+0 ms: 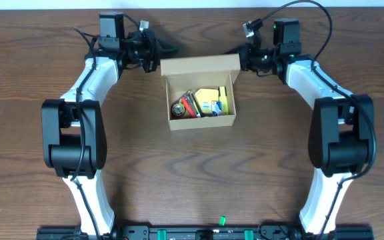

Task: Pack container
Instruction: 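Push the lid flap down with both grippers to close the box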

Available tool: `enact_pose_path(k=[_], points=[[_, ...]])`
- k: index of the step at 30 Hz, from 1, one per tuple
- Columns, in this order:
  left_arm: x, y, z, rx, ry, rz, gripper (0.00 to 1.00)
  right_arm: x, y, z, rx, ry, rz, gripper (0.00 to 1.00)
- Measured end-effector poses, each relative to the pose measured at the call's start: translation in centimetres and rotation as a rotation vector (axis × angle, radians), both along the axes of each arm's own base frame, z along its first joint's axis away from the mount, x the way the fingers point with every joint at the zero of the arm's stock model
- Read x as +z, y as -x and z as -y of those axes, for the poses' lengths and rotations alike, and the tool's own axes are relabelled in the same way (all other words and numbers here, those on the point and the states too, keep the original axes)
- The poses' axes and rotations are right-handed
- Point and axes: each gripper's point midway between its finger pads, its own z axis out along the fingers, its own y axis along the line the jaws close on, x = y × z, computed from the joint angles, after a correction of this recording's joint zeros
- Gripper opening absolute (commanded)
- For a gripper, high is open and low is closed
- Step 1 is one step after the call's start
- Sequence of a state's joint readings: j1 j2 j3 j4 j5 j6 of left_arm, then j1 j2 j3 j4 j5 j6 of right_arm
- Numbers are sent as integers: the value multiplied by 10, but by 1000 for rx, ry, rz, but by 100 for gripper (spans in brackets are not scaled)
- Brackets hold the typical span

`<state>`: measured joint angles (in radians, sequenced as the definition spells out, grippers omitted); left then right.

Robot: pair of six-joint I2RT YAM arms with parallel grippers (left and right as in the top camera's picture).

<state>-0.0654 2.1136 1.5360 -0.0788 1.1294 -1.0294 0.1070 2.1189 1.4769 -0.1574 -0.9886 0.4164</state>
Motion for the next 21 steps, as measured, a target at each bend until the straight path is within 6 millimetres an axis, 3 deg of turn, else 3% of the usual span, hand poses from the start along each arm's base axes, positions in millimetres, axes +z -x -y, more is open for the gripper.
enact_pose_path(k=[9,15,21], points=[[11,12,7,-106,43,89,5,19,38,2,94,71,11,1],[12,16,8,-140,39,146,5,28,68,-11,188,159,60,1],[-6,36,0,-142,-89,-37,5,24,78,-18,229,230,88,1]])
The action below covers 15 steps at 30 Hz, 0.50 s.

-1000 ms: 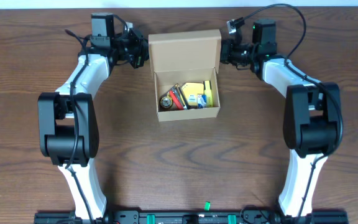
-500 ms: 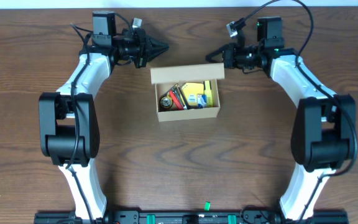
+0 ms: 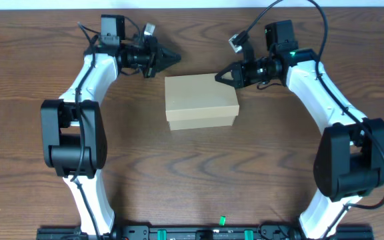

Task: Pack container
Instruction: 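Push the lid flap down with both grippers to close the box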

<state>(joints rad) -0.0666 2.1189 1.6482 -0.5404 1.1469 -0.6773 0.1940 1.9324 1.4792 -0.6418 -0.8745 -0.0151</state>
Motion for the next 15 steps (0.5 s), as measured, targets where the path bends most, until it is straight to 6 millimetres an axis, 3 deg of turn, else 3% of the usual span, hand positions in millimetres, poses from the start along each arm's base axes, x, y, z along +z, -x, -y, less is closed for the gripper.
enact_pose_path(k=[3,9,15], points=[[2,12,-15,-19,-182,-42,5,-3,1,0,5,21,8,1],[27,16,-43,-86,-440,71,5,-13,10,-2,13,78,-20,1],[22,41,-57,-185,-580,49,5,-27,32,-21,72,193,-28,1]])
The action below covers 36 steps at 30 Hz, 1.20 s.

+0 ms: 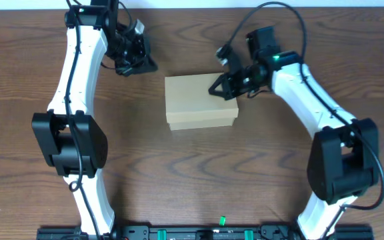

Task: Pack container
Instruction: 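Push the lid flap down with both grippers to close the box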

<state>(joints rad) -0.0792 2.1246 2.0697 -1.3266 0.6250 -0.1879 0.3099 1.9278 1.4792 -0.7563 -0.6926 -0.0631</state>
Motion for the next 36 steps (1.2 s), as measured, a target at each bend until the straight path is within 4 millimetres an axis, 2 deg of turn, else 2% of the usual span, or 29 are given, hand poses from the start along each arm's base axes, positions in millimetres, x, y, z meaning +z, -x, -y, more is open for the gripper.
enact_pose_path(k=[4,9,13,15,19,25,30,34,36], points=[[-10,19,8,-103,-122,-21,6,4,18,-6,29,106,27,1],[-17,29,32,-205,-236,13,6,6,31,-2,53,236,39,1],[-17,28,34,-219,-306,44,6,4,33,2,55,296,49,1],[-11,24,30,-196,-329,74,6,2,35,4,57,322,51,1],[15,17,21,-145,-350,164,6,-1,36,4,64,371,71,1],[59,24,7,-90,-383,271,6,-4,38,3,76,431,104,1],[63,26,3,-69,-398,271,6,-7,39,1,84,452,110,1],[62,29,2,-68,-405,255,6,-20,39,0,94,466,83,1],[61,29,1,-66,-408,254,6,-20,39,0,94,467,82,2]])
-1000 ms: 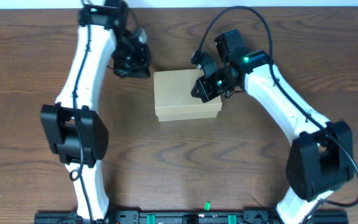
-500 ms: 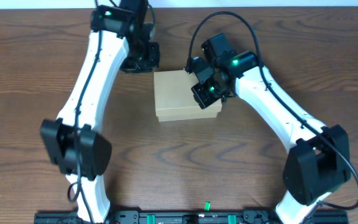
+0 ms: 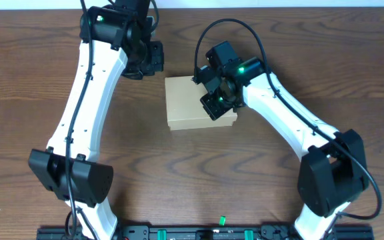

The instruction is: Pack container

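Only the overhead view shows now. The cardboard box (image 3: pixel 184 107) lies at the table's middle with its lid folded flat over it, so its contents are hidden. My right gripper (image 3: pixel 214 105) points down onto the right part of the lid. Its fingers are covered by the wrist, so its state cannot be read. My left gripper (image 3: pixel 152 65) hangs just off the box's far left corner, apart from it, and its fingers are also hidden under the wrist.
The wooden table (image 3: pixel 39 93) stretches around the box. A black rail (image 3: pixel 199 233) with a small green marker runs along the near edge. Both arm bases stand at the front left and front right.
My right gripper has moved from the lid's far right corner to over the lid's right part. My left arm has swung so its gripper is nearer the box's far left corner.
The box first stood open with small items inside, both grippers at the lid flap behind it. Then the lid was down and both grippers were clear of it. Later the right gripper touched the far right corner and the left was drawn back; now the right is on the lid.
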Available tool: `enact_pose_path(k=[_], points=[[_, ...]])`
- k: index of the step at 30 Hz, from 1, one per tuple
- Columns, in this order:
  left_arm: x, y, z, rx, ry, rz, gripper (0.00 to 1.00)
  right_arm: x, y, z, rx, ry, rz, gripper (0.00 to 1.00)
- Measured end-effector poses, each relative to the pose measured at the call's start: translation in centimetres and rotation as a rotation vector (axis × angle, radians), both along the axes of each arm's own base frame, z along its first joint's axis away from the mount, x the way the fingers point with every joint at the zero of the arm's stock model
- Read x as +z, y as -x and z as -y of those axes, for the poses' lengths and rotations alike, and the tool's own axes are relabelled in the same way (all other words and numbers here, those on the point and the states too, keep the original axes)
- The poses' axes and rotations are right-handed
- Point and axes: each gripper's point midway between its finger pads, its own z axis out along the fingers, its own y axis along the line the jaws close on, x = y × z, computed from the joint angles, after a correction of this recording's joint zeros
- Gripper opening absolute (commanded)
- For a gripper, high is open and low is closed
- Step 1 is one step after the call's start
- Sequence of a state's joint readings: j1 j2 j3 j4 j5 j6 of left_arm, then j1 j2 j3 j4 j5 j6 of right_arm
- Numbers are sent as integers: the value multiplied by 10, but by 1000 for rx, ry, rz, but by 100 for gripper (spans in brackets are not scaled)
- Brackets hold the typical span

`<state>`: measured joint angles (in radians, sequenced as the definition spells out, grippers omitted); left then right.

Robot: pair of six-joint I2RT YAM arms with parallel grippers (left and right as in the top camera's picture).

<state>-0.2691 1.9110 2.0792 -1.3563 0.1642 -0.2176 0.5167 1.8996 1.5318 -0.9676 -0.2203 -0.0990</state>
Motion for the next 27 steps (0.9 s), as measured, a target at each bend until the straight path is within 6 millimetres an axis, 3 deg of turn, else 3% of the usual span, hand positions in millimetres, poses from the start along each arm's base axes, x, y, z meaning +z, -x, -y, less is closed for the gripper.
enact_pose_path(k=[11,16,20,24,27], points=[[0,-1,-4,14,-17,3,6,1,-11,-11,6,-24,48,1],[11,1,-17,37,-16,27,6,8,-9,-8,6,-22,69,1],[31,24,-47,79,-24,19,6,35,-6,1,9,-48,114,1],[52,47,-74,110,-37,33,6,83,-2,24,-15,-106,186,2],[64,61,-80,114,-36,78,6,108,5,48,-44,-132,239,1]])
